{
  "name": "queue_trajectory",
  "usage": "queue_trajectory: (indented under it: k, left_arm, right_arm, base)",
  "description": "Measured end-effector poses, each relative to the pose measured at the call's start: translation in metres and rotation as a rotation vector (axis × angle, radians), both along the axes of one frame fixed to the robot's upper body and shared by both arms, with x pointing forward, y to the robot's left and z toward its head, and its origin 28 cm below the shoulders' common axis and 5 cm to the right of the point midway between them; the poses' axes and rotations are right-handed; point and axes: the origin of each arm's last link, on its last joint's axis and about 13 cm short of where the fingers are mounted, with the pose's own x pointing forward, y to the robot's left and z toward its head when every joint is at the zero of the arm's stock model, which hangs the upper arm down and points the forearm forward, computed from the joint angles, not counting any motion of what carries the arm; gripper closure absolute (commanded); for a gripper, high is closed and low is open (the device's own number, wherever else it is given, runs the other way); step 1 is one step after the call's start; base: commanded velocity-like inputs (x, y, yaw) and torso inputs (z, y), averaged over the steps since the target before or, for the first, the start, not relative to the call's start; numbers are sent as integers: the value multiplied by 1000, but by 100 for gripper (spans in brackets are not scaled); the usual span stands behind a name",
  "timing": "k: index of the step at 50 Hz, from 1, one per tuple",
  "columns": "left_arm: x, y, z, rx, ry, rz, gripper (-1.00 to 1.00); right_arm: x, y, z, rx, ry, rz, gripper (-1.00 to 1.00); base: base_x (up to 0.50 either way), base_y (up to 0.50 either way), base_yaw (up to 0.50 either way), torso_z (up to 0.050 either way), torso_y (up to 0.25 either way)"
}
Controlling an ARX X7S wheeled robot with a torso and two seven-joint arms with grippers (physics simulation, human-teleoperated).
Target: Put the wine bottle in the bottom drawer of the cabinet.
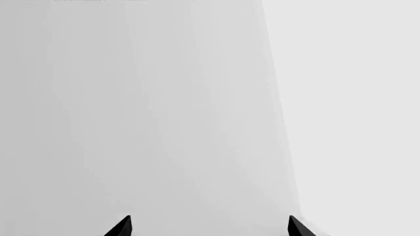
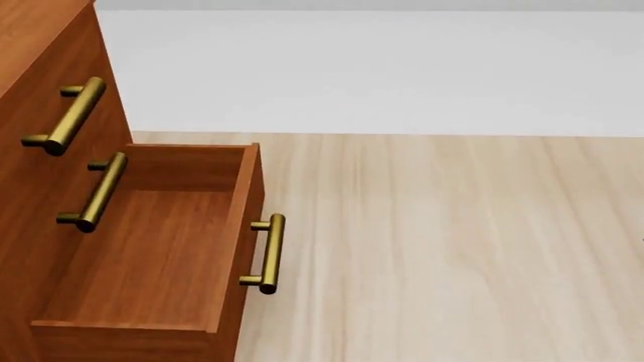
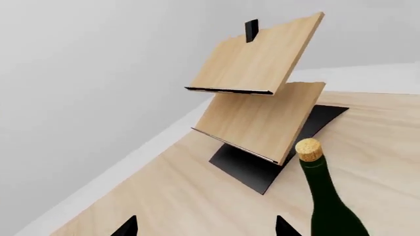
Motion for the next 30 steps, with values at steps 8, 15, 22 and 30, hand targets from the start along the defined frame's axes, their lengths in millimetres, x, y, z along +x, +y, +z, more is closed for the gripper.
queue_trajectory:
  k: [8,15,22,30]
  left_arm:
    - [-2,-4,4,1,-1,-1,-100]
    - [-3,-6,7,3,-1,-1,-100]
    - [-3,-6,7,5,-2,-3,-100]
    - [-2,-5,7,7,-1,-5,-100]
  right_arm:
    - [-6,-4,3,-29,17,-36,-100]
    - [-12,-8,4,-69,42,-69,-100]
    - [-16,-11,6,-103,61,-99,-100]
    - [-17,-14,8,-149,80,-132,-100]
  base:
    - [0,0,0,0,0]
    - [0,0,0,0,0]
    - [0,0,0,0,0]
    - [0,0,0,0,0]
